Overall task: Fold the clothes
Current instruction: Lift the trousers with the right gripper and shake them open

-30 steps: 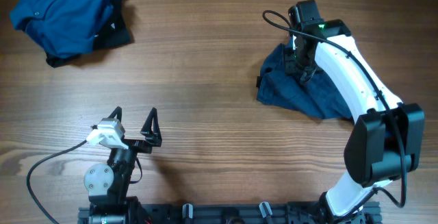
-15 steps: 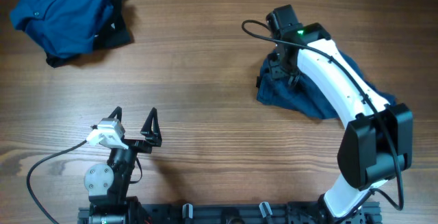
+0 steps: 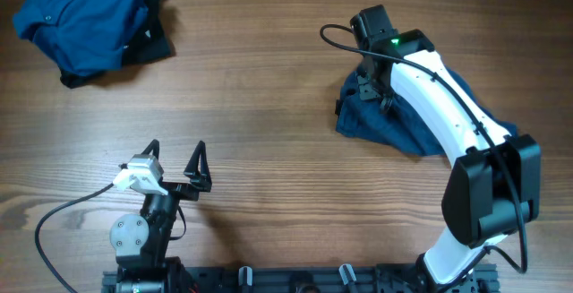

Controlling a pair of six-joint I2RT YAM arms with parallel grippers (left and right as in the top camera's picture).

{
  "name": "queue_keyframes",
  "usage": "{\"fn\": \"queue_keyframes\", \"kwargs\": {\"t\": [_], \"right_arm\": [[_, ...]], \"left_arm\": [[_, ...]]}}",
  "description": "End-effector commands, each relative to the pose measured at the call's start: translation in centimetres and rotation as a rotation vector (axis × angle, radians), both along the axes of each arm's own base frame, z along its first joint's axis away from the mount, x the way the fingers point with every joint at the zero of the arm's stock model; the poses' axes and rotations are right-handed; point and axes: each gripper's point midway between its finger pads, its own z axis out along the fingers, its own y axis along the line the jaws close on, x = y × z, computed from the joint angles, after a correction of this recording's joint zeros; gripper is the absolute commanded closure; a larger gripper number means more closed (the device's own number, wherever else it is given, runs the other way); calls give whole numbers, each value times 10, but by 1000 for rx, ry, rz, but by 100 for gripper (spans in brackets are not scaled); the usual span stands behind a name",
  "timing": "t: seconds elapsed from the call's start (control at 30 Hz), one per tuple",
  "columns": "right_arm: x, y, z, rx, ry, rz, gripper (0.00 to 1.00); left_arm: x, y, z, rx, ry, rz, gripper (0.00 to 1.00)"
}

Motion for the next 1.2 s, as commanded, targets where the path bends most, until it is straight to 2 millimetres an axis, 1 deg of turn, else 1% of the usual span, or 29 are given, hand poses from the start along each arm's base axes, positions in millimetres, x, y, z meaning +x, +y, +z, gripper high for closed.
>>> {"fn": "queue_keyframes", "kwargs": {"t": [0.0, 0.1, 0.13, 0.2, 0.23, 0.27, 0.4, 0.47, 0.6, 0.8, 0.87, 1.0, 1.07, 1.1, 1.17], "right_arm": [[0, -6, -20, -45, 44, -8, 62], [-1, -6, -25, -50, 59, -8, 71], [-1, -6, -26, -50, 60, -8, 78], [-1, -9, -23, -66, 53, -14, 88], [-1, -11, -23, -73, 54, -15, 93], [-2, -11, -22, -77, 59, -19, 96], [-8, -15, -14, -89, 75, -52, 96], [-9, -16, -5, -87, 68, -77, 95], [-8, -15, 23, -55, 10, -126, 96], [-11, -5, 87, 23, -107, -124, 96], [-18, 5, 113, 53, -170, -99, 96], [-34, 24, 153, 117, -279, -49, 96], [-47, 37, 176, 159, -342, -10, 96], [-51, 41, 183, 175, -360, -2, 96], [-68, 54, 207, 236, -424, 26, 96]], "left_arm": [[0, 4, -2, -8, 3, 21, 0], [0, 4, -2, -8, 3, 21, 0], [0, 4, -2, -8, 3, 22, 0], [0, 4, -2, -8, 3, 22, 0], [0, 4, -2, -8, 3, 21, 0], [0, 4, -2, -8, 3, 22, 0], [0, 4, -2, -8, 3, 21, 0], [0, 4, -2, -8, 3, 21, 0], [0, 4, -2, -8, 3, 22, 0], [0, 4, -2, -8, 3, 21, 0], [0, 4, -2, -8, 3, 21, 0], [0, 4, -2, -8, 3, 21, 0], [0, 4, -2, -8, 3, 21, 0], [0, 4, -2, -8, 3, 22, 0], [0, 4, -2, -8, 3, 22, 0]]}}
